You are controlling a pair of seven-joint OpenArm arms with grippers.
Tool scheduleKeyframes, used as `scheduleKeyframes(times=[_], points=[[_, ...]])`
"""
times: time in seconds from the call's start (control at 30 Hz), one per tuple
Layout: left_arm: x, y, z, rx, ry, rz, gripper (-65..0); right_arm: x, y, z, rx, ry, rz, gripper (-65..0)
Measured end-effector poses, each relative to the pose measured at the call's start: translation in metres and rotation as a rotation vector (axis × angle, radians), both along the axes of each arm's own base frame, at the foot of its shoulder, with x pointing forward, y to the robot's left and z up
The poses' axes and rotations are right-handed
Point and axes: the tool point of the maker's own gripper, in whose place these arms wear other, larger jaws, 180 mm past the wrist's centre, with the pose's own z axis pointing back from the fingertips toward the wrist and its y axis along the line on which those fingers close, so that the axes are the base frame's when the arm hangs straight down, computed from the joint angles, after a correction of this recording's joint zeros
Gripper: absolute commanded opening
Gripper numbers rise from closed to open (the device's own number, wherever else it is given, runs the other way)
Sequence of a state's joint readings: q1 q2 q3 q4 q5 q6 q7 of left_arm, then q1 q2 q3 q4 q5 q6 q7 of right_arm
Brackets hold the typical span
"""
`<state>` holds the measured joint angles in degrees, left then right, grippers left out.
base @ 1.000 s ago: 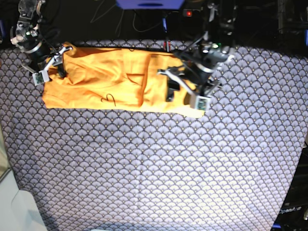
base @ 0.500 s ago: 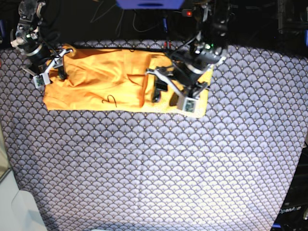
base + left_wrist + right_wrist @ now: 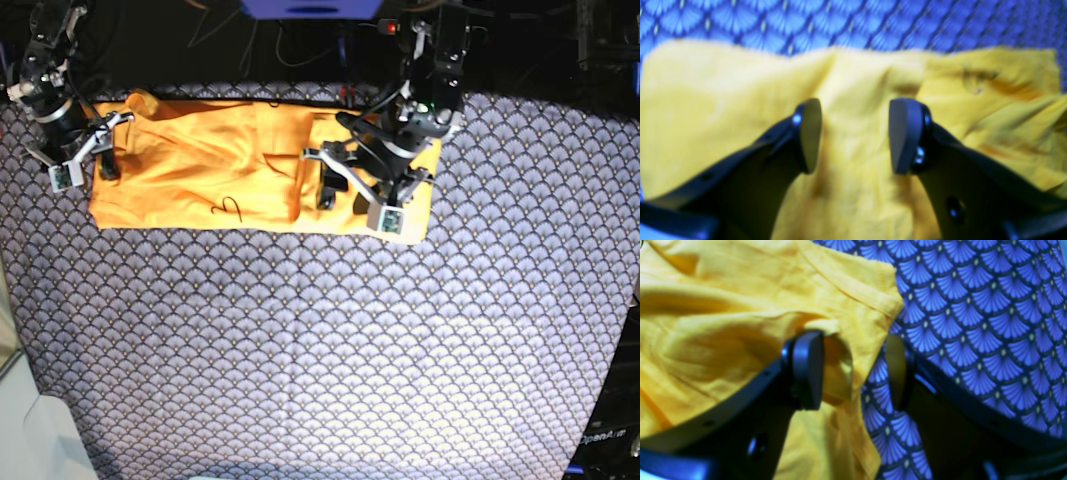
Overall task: Fold the T-shirt properly
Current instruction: 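Open the left gripper and release the folded end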
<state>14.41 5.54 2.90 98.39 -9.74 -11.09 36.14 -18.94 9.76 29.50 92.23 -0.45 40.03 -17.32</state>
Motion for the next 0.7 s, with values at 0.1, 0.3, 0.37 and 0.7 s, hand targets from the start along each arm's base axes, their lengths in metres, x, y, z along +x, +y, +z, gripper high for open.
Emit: scheduleKeyframes(times=[0.1, 0.3, 0.37, 0.7], points=[[0.003, 0.003, 0.002, 0.008, -0.010, 0.003, -33.0, 0.000, 0.000, 0.000, -0.001, 0.000, 0.000, -33.8], [0.001, 0.003, -0.014, 0.017, 0.033, -0.001, -33.0, 0.004, -0.010, 0.012, 0.061, -0.001, -0.008, -33.8], [0.001, 0.004, -0.013, 0.017, 0.030, 0.002, -33.0, 0.005, -0.017, 0.011, 0.057, 0.041, -0.017, -33.8], [0.001, -0.029, 0.020, -0.010, -0.054, -0.081, -33.0, 0.013, -0.021, 0.020, 0.068, 0.022, -0.012, -33.8]])
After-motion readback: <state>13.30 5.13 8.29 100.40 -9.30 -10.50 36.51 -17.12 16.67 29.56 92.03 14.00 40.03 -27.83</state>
